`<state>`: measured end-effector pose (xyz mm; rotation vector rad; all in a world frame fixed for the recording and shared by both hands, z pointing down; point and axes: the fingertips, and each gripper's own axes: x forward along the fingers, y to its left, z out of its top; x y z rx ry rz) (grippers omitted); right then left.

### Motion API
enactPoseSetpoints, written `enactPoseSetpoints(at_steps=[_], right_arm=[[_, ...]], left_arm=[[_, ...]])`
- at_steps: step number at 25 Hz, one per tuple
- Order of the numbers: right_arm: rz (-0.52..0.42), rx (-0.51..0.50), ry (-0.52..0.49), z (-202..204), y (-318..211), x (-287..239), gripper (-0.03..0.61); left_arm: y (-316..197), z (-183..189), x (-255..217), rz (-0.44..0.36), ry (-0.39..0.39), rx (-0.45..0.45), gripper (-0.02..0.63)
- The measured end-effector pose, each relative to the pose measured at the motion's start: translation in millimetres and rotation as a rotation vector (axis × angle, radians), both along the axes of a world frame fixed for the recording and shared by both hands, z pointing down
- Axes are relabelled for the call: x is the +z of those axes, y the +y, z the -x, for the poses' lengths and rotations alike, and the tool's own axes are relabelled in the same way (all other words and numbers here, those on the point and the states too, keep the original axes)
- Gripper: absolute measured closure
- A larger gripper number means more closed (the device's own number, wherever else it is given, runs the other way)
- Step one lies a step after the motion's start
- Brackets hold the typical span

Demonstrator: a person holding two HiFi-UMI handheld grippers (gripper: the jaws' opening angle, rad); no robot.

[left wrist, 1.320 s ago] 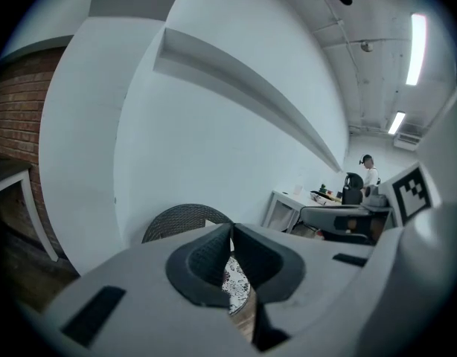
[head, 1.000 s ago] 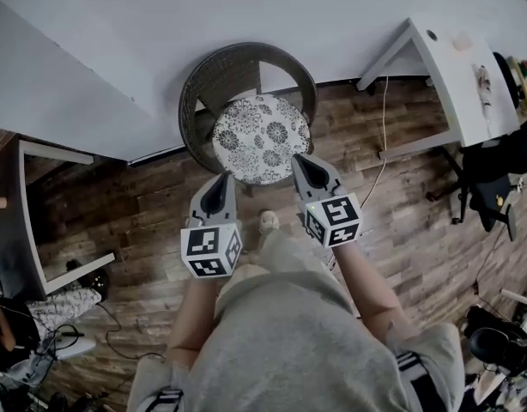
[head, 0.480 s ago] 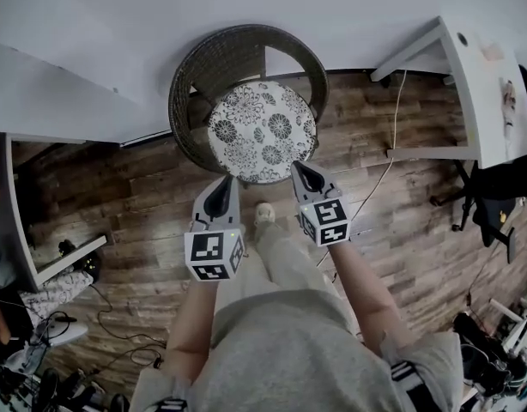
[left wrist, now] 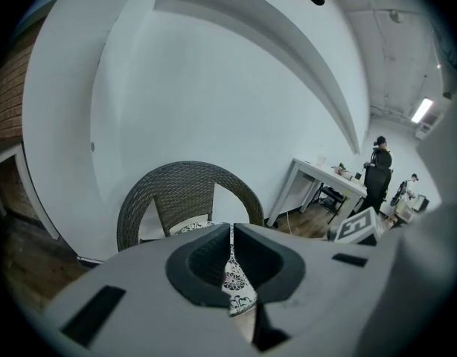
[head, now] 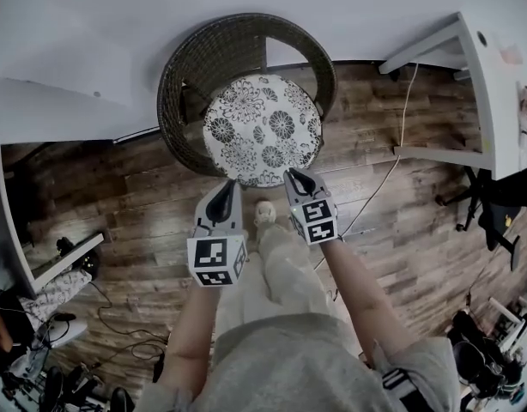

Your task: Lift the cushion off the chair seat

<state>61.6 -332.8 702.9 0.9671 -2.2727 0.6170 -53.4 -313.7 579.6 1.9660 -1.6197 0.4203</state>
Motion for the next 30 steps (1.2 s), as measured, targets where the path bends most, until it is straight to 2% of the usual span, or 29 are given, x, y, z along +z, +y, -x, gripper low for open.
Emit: enactPoseSetpoints(at_steps=[6, 12, 30], right_arm=[[0.060, -0.053, 0.075, 3, 7, 65, 0.506], [0.128, -0.051, 0.128, -3, 19, 121, 0.483], [0.233, -0.066, 0.252, -17, 42, 225, 0.420]], left_arm=[[-2, 0, 33, 0.033, 0.005, -0.009, 0.598], [5, 1, 60, 0.060, 0.018, -0.021, 0.598], [14, 6, 114, 0.080, 0.047, -0.031, 0.598]])
